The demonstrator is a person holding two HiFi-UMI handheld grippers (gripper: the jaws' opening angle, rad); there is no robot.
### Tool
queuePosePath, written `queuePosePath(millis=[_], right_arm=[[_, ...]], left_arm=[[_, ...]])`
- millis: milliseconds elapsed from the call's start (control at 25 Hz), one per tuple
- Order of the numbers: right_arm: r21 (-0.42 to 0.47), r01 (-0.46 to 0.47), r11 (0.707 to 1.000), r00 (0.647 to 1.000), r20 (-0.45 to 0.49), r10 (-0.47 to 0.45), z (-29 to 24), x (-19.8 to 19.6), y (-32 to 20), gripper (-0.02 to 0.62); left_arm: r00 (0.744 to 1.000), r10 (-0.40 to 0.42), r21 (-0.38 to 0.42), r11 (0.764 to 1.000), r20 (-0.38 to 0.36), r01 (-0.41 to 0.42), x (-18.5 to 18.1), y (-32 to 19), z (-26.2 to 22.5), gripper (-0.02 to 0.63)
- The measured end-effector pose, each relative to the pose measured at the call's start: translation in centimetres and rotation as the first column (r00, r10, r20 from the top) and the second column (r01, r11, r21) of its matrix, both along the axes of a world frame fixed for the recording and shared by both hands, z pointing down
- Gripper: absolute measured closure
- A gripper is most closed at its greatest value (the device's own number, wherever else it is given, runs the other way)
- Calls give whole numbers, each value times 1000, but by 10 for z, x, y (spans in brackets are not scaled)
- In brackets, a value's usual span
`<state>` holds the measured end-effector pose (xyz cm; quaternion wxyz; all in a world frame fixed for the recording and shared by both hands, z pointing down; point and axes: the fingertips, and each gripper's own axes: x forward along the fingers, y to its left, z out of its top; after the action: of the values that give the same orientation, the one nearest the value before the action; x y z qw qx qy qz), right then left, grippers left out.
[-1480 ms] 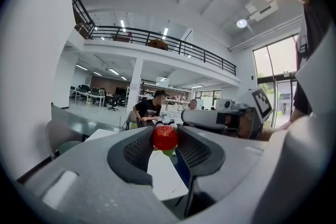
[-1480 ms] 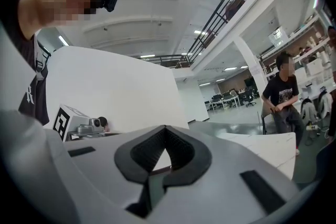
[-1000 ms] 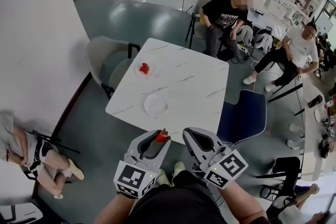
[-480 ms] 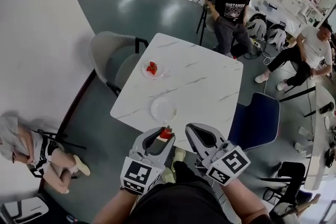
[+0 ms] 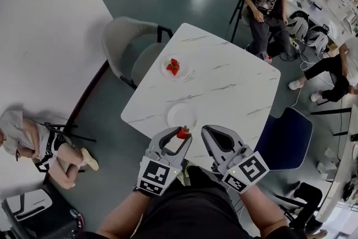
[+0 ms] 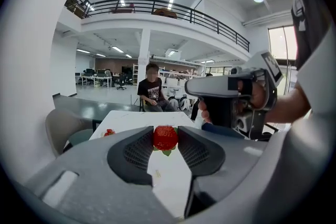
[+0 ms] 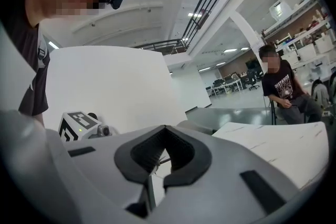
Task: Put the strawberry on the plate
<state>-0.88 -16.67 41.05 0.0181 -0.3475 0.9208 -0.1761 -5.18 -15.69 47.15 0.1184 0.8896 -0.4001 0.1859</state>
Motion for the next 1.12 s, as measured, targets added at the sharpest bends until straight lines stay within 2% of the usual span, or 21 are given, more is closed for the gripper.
queuePosePath(millis=[320,720,920,1120], right_arm=[[-60,-18,998,1000,-1,18,44,-3,-35,594],[-123,-101,987,994,-43,97,118,-15,-56,593],[-156,-118,981,992,-61,110,159,-20,-63,594],[-172,-126,977,991,-63,117,180,-20,-67,594]], left_arm=[[998,8,-87,996,64,-3,-1,-34,61,456],[986,103,-197,977,132,-76,-6,-59,156,456],[976,141,-244,965,165,-99,-5,-68,201,456],[966,170,-280,953,194,-111,-3,-72,234,456]])
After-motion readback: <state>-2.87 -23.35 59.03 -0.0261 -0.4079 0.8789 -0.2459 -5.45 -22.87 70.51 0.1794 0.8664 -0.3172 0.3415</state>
